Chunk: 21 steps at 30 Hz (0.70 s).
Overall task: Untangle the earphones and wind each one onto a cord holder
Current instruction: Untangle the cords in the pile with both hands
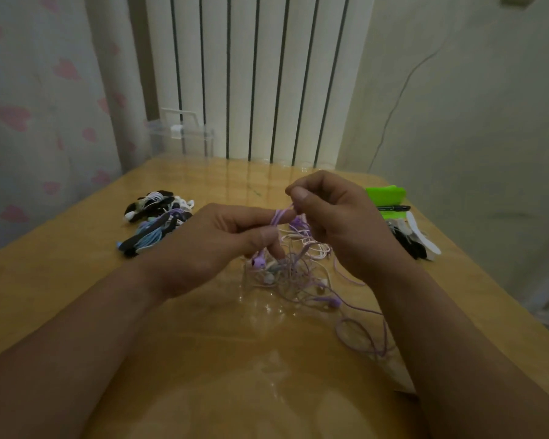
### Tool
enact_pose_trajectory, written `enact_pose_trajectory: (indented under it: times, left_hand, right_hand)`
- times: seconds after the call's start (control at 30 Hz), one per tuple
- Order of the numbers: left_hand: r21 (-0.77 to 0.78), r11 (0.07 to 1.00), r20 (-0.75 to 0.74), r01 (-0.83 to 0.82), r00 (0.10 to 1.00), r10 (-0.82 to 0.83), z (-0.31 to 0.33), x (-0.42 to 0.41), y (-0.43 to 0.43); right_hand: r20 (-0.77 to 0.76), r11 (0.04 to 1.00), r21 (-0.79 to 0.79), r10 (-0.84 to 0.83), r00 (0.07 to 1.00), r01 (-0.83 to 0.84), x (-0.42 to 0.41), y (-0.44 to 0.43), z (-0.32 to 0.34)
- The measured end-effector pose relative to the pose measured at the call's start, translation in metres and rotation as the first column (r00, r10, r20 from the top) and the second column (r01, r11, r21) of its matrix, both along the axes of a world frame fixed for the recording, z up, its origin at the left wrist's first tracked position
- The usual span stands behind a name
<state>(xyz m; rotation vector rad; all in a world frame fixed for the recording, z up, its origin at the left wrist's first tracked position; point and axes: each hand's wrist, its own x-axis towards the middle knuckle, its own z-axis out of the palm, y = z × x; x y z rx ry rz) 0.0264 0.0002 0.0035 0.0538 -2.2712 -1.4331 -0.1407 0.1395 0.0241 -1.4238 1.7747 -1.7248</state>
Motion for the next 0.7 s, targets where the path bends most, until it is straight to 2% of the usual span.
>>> enact_pose_trajectory:
  times: [0.1, 0.2, 0.37, 0.47, 0.6, 0.7]
  left_hand:
    - [0.271, 0.958, -0.016, 0.09, 0.996, -0.089, 0.0, 0.0, 0.0]
    - [0.4, 0.908, -0.018, 0.127, 0.991, -0.13, 0.0, -0.001, 0.002]
    - [0.411, 0.889, 0.007, 0.201, 0.975, -0.223, 0.001, 0.001, 0.007]
    - [0.451, 0.859, -0.048, 0.242, 0.968, -0.248, 0.0, -0.001, 0.011]
    - [0.511, 0.844, -0.11, 0.164, 0.986, -0.125, 0.003, -0.001, 0.007]
    - [0.426, 0.904, -0.145, 0.026, 0.989, 0.04, 0.003, -0.002, -0.005]
  right_hand:
    - [0.134, 0.996, 0.001, 0.092, 0.987, -0.093, -0.001, -0.001, -0.003]
    - [0.211, 0.989, -0.027, 0.15, 0.966, -0.147, 0.0, -0.003, -0.004]
    - [0.223, 0.987, -0.016, 0.161, 0.961, -0.162, 0.003, -0.006, -0.006]
    - [0.207, 0.985, 0.026, 0.161, 0.965, -0.17, 0.008, -0.009, -0.013]
    - [0.081, 0.988, 0.114, 0.098, 0.992, -0.107, 0.019, -0.013, -0.018]
    - [-0.059, 0.981, 0.194, 0.037, 0.998, -0.025, 0.025, -0.015, -0.019]
